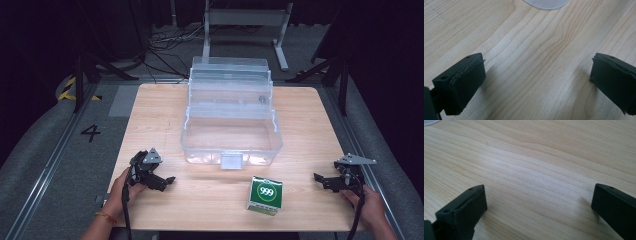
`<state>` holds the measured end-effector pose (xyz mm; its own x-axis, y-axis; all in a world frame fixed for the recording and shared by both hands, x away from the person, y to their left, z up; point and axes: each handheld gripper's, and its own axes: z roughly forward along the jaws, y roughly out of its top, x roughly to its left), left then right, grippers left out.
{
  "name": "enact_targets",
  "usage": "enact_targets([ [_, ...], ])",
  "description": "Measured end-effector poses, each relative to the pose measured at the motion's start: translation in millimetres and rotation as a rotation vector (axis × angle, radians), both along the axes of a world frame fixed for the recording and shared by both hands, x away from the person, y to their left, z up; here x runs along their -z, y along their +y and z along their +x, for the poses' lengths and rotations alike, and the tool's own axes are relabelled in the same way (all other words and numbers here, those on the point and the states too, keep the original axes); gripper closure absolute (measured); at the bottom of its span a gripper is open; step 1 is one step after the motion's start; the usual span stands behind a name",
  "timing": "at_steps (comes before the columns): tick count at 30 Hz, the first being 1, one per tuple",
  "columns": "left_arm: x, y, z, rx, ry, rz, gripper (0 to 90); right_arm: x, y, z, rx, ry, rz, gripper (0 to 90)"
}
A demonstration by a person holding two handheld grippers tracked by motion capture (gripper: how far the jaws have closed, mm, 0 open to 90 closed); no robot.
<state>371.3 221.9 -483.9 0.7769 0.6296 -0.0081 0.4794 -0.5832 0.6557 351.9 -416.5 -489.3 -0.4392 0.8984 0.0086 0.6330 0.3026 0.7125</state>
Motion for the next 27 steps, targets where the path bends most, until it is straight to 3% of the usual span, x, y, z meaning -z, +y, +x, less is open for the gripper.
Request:
enact_targets([
  [8, 0.1, 0.5, -8.4, -0.044, 0.005, -0.006, 0.7, -0.4, -1.0, -0.4, -0.013, 0.004, -0.002, 0.4],
  [10, 0.3, 2.5, -9.1, -0.044, 0.005, -0.009, 0.8, -0.5, -2.4, -2.4, 0.030, 0.002, -0.006, 0.0],
  [13, -0.2, 3.4, -9.0, -0.038, 0.011, -0.004, 1.1, -0.4, -3.1, -3.5, 0.052, -0.002, -0.009, 0.3],
  [16, -5.5, 6.7, -9.6, 0.005, 0.018, 0.020, 6.6, -0.9, -1.0, -5.7, 0.055, -0.026, -0.030, 0.3],
  [18, -8.1, 6.8, -12.3, 0.004, 0.015, 0.013, 20.9, -1.6, 2.7, -7.3, 0.048, -0.061, -0.070, 0.5],
  [19, -8.8, 6.8, -14.3, 0.009, 0.015, 0.027, 22.1, -2.0, 3.5, -7.3, 0.034, -0.064, -0.080, 0.5],
  [21, -9.8, 4.3, -19.5, -0.032, 0.007, 0.057, 15.4, -2.4, 3.6, -7.7, 0.023, -0.064, -0.080, 2.5],
  [23, -11.7, 4.1, -22.4, -0.012, 0.000, 0.078, 17.4, -3.4, 0.9, -8.1, 0.005, -0.051, -0.059, 10.2],
  [25, -10.9, 3.2, -23.8, 0.008, 0.034, 0.060, 15.7, -4.8, -1.0, -9.6, -0.004, -0.052, -0.034, 19.4],
  [27, -11.0, 2.4, -24.9, 0.019, 0.047, 0.057, 16.0, -6.2, -0.3, -10.4, -0.028, -0.048, -0.041, 15.1],
])
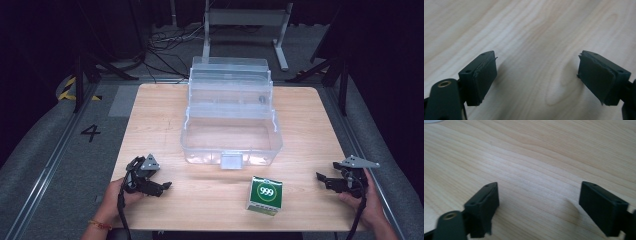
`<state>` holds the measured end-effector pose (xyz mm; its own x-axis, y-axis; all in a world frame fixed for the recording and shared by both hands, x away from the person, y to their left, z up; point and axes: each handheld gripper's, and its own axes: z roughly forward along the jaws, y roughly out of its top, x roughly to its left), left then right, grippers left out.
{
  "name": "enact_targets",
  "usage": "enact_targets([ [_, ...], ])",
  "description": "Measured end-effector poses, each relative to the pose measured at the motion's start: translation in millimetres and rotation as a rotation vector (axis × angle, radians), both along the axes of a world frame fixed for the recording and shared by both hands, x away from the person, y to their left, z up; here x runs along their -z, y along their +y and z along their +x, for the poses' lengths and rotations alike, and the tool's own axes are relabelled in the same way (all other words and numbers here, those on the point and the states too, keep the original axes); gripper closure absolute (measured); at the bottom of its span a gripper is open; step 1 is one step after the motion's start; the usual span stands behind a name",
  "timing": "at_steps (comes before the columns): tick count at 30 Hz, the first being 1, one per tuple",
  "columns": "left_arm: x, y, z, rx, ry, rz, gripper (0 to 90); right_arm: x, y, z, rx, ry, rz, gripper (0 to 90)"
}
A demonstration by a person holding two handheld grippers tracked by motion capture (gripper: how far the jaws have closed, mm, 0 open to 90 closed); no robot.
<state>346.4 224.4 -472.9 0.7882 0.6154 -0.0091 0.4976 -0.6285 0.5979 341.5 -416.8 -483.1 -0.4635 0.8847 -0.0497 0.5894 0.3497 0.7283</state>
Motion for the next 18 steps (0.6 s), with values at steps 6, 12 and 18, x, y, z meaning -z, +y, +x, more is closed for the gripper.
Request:
enact_targets([
  [6, -3.3, 4.4, -1.2, 0.080, 0.045, -0.049, 20.4, -12.2, 10.1, -7.9, -0.125, -0.039, 0.047, 19.0],
  [12, -11.4, -2.4, -8.7, 0.121, 0.033, -0.078, 16.9, -26.8, 40.5, -19.2, -0.280, -0.057, 0.051, 24.7],
  [18, -15.6, -11.8, -13.3, 0.149, 0.033, -0.070, 17.2, -31.6, 68.8, -25.1, -0.376, -0.045, 0.048, 25.4],
])
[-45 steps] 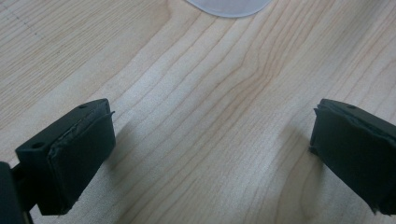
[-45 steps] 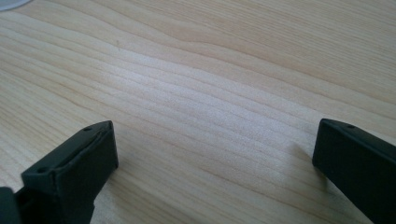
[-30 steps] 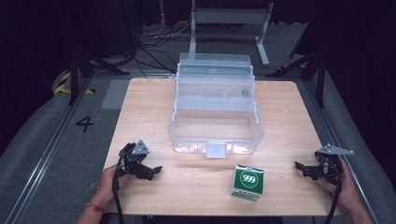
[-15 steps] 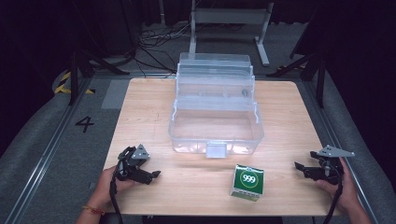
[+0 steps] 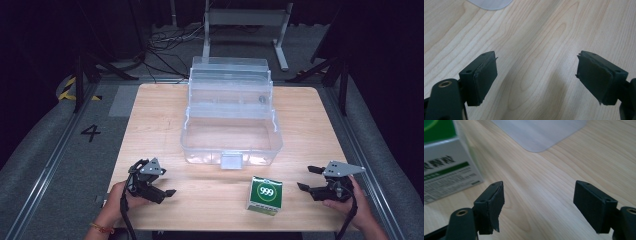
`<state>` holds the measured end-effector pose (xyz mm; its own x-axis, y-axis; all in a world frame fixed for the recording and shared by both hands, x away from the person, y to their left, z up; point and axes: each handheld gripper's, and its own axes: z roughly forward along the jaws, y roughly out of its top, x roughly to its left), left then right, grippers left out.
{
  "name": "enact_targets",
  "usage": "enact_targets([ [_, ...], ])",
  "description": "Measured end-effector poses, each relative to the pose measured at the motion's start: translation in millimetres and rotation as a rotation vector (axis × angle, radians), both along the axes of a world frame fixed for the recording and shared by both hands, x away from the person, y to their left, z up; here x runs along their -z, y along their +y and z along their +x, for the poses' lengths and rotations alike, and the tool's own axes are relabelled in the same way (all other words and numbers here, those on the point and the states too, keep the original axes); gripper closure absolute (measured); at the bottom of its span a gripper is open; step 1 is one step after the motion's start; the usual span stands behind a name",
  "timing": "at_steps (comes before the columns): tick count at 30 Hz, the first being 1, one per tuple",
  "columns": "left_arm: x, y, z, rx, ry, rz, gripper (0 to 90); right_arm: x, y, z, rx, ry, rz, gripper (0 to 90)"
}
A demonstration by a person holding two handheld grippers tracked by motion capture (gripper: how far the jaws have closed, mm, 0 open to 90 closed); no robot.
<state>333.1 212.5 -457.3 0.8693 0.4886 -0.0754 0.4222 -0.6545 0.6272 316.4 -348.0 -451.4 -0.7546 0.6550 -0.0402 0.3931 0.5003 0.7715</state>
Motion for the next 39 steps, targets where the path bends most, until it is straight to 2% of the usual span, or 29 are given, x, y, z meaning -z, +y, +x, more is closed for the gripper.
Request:
enact_targets([
  [4, -2.6, -3.8, -1.8, 0.023, -0.007, -0.012, 16.4, -1.0, 12.8, -2.5, -0.041, 0.004, -0.016, 25.4],
  [5, -3.6, -5.7, -2.9, 0.020, -0.012, -0.016, 16.2, -2.0, 21.1, -5.2, -0.071, 0.007, -0.015, 25.4],
  [7, -5.1, -9.0, -4.0, 0.028, -0.022, -0.001, 16.1, -2.6, 24.3, -6.1, -0.079, 0.006, -0.018, 25.4],
  [9, -5.2, -13.7, -5.3, 0.044, -0.005, -0.004, 16.1, -3.1, 31.4, -7.3, -0.099, 0.004, -0.020, 25.4],
  [14, -5.6, -21.6, -7.1, 0.071, -0.007, 0.019, 16.2, -3.4, 43.7, -9.1, -0.122, 0.005, -0.021, 25.6],
  [17, -7.4, -25.5, -8.7, 0.089, -0.011, 0.010, 16.2, -3.3, 49.1, -9.7, -0.123, 0.001, -0.028, 26.7],
  [20, -10.4, -31.7, -11.3, 0.114, -0.021, 0.024, 16.2, -3.2, 51.5, -8.9, -0.116, 0.001, -0.028, 26.8],
  [28, -20.6, -50.6, -16.3, 0.162, -0.034, 0.013, 16.1, -6.9, 66.7, -8.6, -0.138, -0.013, -0.048, 28.1],
  [31, -22.1, -60.1, -18.3, 0.191, -0.032, 0.024, 16.1, -8.2, 74.4, -8.8, -0.153, -0.008, -0.063, 28.6],
  [33, -22.9, -66.9, -20.1, 0.220, -0.044, 0.050, 16.0, -7.8, 78.0, -9.6, -0.164, -0.001, -0.071, 29.0],
  [37, -25.5, -80.6, -21.9, 0.238, -0.040, 0.032, 16.1, -7.8, 78.8, -11.1, -0.163, 0.000, -0.076, 30.7],
  [39, -27.2, -86.8, -24.1, 0.255, -0.053, 0.044, 15.9, -9.4, 79.9, -12.4, -0.161, -0.003, -0.076, 32.2],
])
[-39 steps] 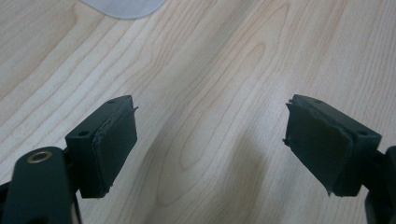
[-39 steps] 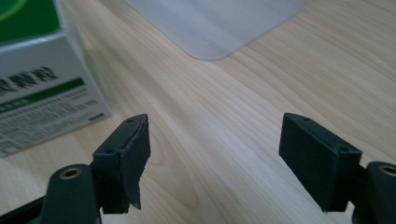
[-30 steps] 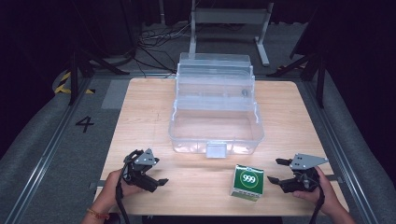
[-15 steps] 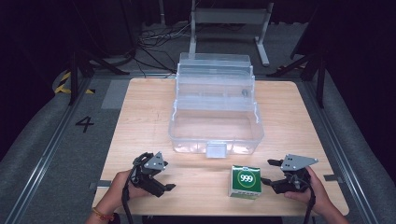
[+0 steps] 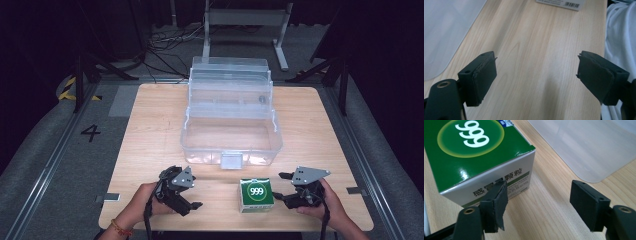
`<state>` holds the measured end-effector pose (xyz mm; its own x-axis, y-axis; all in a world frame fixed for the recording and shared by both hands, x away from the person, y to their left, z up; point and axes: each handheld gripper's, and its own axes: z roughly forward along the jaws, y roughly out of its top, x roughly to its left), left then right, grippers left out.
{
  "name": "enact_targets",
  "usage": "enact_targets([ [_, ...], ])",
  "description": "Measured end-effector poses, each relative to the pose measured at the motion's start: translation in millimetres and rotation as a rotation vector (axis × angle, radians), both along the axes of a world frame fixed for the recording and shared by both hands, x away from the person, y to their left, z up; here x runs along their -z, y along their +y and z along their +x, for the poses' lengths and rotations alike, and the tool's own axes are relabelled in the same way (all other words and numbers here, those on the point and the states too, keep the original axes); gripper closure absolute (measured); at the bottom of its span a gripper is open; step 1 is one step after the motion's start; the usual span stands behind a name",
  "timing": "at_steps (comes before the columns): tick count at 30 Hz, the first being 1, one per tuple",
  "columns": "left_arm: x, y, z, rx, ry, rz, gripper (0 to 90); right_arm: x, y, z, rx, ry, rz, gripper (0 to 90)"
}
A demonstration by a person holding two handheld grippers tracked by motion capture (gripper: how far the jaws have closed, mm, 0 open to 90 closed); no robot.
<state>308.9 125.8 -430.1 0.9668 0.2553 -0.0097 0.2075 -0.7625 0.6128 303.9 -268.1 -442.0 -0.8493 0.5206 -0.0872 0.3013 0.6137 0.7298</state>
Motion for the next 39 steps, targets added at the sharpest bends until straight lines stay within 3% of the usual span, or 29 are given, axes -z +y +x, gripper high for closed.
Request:
enact_targets([
  [7, -4.1, -19.2, -3.1, 0.043, 0.021, -0.021, 16.0, -2.9, 9.7, -0.5, -0.005, -0.005, -0.006, 32.4],
  [12, -7.4, -33.5, -3.6, 0.056, 0.011, -0.015, 16.0, -2.7, 22.8, -0.3, -0.018, -0.007, -0.016, 32.8],
  [14, -9.1, -37.0, -3.7, 0.051, -0.001, -0.002, 15.9, -2.2, 26.1, 1.1, -0.021, -0.005, -0.013, 32.3],
  [23, -21.9, -49.4, -7.5, 0.040, -0.007, -0.031, 15.6, -2.6, 42.0, 2.1, -0.053, 0.007, -0.015, 31.6],
  [33, -32.1, -66.4, -5.4, 0.081, -0.011, -0.014, 15.8, 0.2, 52.4, 4.3, -0.073, 0.014, -0.028, 31.3],
  [39, -33.9, -80.8, -5.1, 0.113, -0.016, 0.023, 15.7, 1.3, 57.0, 5.8, -0.084, 0.013, -0.032, 31.1],
])
